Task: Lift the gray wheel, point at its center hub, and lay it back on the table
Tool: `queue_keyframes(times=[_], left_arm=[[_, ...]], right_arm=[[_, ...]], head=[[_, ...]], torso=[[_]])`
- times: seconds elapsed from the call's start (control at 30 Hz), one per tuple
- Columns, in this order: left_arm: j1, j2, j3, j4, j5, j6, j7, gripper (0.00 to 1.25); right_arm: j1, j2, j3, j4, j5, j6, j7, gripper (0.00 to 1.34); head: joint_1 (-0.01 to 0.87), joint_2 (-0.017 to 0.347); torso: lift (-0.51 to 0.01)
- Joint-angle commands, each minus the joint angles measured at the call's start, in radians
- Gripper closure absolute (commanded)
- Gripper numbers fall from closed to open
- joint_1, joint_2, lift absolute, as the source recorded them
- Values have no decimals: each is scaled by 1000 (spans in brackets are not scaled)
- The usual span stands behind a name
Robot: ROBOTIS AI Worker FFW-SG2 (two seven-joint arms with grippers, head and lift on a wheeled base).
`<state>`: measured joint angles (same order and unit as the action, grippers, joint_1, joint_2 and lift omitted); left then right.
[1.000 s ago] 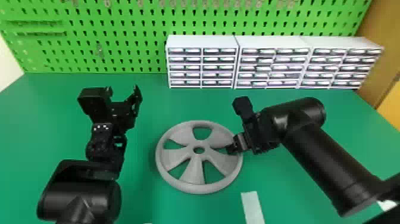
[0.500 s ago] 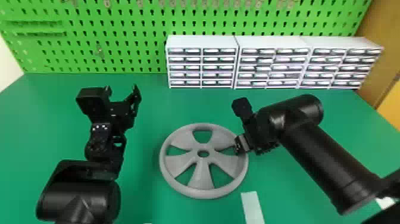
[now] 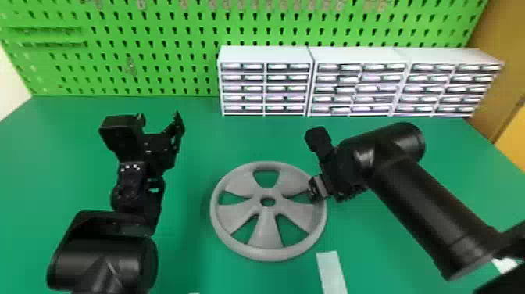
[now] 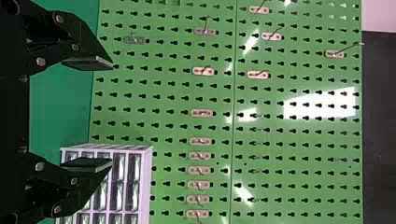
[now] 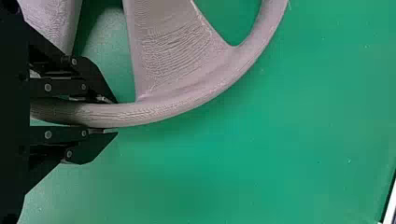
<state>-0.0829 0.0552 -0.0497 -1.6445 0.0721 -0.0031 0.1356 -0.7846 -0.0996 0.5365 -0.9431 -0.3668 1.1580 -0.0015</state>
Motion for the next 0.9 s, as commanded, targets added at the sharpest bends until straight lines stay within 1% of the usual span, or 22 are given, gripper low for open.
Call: queue_keyframes(times=[0.0,0.17,0.23,0.43,0.7,0.87], left_arm=[[0,0,-1,0,0,0,1,512],[2,0,1,0,-2,0,1,512],[2,0,1,0,-2,0,1,512],[2,0,-1,0,-3,0,-1,512],[5,0,-1,0,-5,0,1,512],[5,0,2,0,-5,0,1,512]], right_arm=[[2,1,-17,0,2,-3,0,1130],[5,1,-27,-5,2,-4,0,1142],[7,1,-32,-8,2,-6,0,1184],[10,3,-44,-25,-1,-23,0,1185],[36,0,-102,-80,-9,-69,0,1185],[54,-2,-127,-131,9,-103,0,1185]], head=[[692,48],[692,48],[692,48],[692,48],[692,48],[692,48]], torso=[[-96],[-96],[-96],[-96],[-96],[-96]])
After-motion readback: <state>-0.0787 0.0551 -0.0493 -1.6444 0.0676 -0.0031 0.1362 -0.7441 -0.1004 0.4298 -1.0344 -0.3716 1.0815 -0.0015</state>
